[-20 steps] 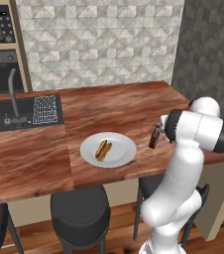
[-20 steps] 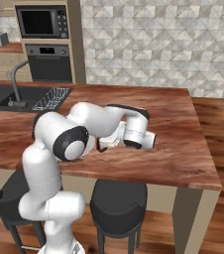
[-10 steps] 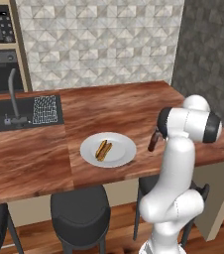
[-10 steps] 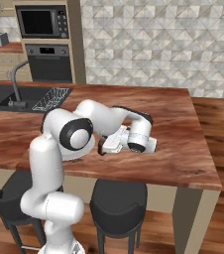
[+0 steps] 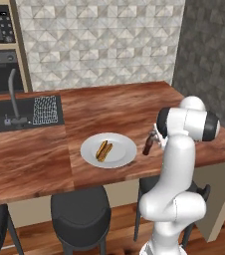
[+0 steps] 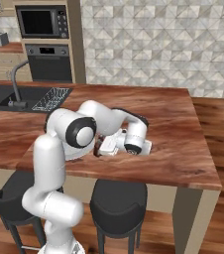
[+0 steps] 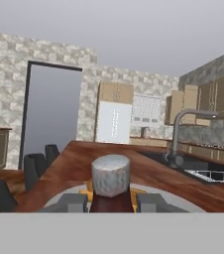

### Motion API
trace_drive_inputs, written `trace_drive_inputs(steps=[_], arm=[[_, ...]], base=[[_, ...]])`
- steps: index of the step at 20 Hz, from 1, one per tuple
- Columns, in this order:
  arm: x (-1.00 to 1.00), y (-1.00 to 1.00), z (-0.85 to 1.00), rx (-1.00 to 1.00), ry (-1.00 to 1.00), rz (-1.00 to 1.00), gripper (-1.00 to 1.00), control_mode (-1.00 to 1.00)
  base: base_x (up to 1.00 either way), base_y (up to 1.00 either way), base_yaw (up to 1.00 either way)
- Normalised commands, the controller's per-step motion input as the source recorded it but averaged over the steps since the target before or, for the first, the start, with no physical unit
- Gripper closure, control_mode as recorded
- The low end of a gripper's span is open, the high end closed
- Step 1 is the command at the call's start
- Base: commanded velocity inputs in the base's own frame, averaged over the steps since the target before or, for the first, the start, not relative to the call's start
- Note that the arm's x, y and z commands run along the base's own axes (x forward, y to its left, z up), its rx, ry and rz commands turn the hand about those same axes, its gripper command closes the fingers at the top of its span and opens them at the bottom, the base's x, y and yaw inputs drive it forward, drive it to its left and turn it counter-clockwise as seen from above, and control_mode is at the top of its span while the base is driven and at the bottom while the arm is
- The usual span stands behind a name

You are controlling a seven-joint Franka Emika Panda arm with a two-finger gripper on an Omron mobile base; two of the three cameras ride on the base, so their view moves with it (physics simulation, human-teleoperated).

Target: Move the hot dog bun to the plate on the dining table and place the condiment next to that plate. Then navigate to the fridge and take the sausage and place it on the plate as well.

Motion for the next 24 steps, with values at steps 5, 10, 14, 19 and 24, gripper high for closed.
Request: trace_drive_inputs(steps=[5,10,14,19,24], arm=[[0.06,0.14,-0.18,0.00,0.00,0.01,1.00,-1.00],[0.18,0.00,-0.42,0.00,0.00,0.00,1.00,-1.00],[0.21,0.00,-0.49,0.00,0.00,0.00,1.00,-1.00],[0.14,0.00,-0.55,0.00,0.00,0.00,1.00,-1.00],[-0.12,0.07,-0.36,-0.01,0.00,0.00,-1.00,-1.00]], base=[[0.00,0.00,0.00],[0.00,0.00,0.00],[0.00,0.00,0.00],[0.00,0.00,0.00],[0.00,0.00,0.00]])
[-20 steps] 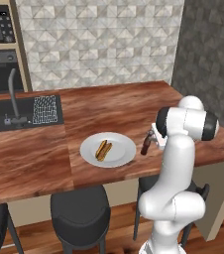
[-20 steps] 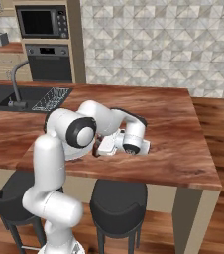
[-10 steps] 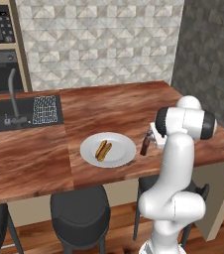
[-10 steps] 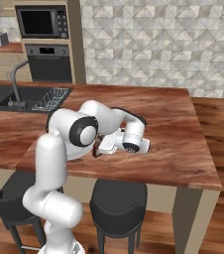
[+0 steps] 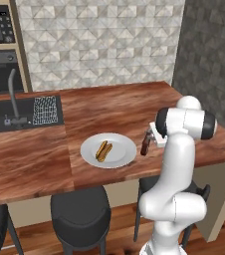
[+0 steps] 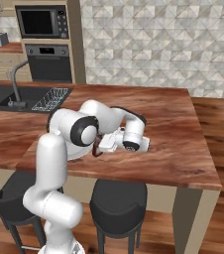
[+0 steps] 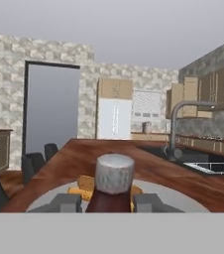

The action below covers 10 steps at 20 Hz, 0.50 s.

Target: Move the hot dog bun to the plate on the dining table and place the condiment next to that plate. Then navigate to the fridge and take the sausage and place it on the plate as well.

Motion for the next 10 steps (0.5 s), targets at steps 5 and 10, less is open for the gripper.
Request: trace_drive_inputs(steps=[5,10], arm=[[-0.16,0.00,-0.01,0.00,-0.01,0.00,-1.00,-1.00],[-0.25,0.00,0.04,-0.01,-0.02,0.00,-1.00,-1.00]], base=[[0.00,0.00,0.00],[0.00,0.00,0.00]])
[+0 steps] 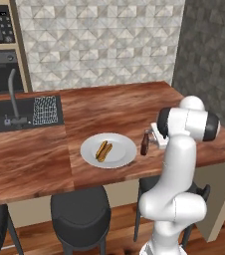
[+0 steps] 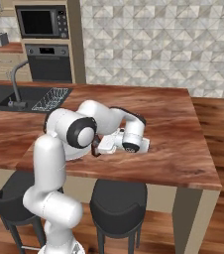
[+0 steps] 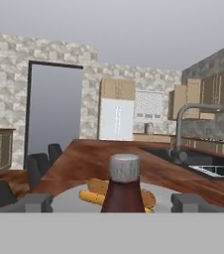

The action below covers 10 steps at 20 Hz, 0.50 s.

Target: Move the hot dog bun to the plate on the dining table and place the condiment next to that plate. Then navigate to the fridge and take the sausage and place it on the plate as well.

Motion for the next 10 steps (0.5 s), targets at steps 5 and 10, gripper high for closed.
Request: trace_drive_inputs(steps=[5,10], arm=[[-0.10,0.00,0.15,-0.03,-0.01,0.00,-1.00,-1.00],[-0.08,0.00,0.82,0.00,-0.10,0.00,-1.00,-1.00]], base=[[0.00,0.00,0.00],[0.00,0.00,0.00]])
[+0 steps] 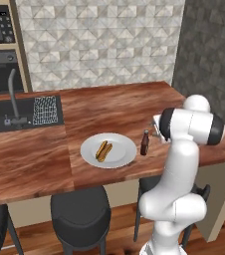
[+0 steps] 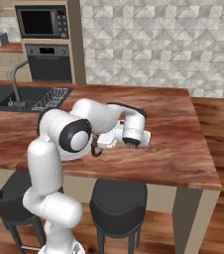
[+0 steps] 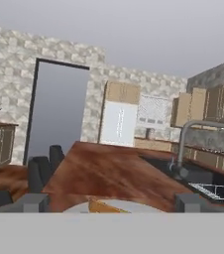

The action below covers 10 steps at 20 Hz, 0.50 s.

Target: Move the hot dog bun to the plate on the dining table and place the condiment next to that plate. Then navigate to the fridge and take the sausage and place it on the plate as well.

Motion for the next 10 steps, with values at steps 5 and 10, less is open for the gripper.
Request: trace_drive_inputs(steps=[5,10], arm=[[-0.18,0.00,1.00,-0.01,-0.14,0.00,-1.00,-1.00],[-0.39,0.00,1.00,-0.04,-0.11,0.00,-1.00,-1.00]], base=[[0.00,0.00,0.00],[0.00,0.00,0.00]])
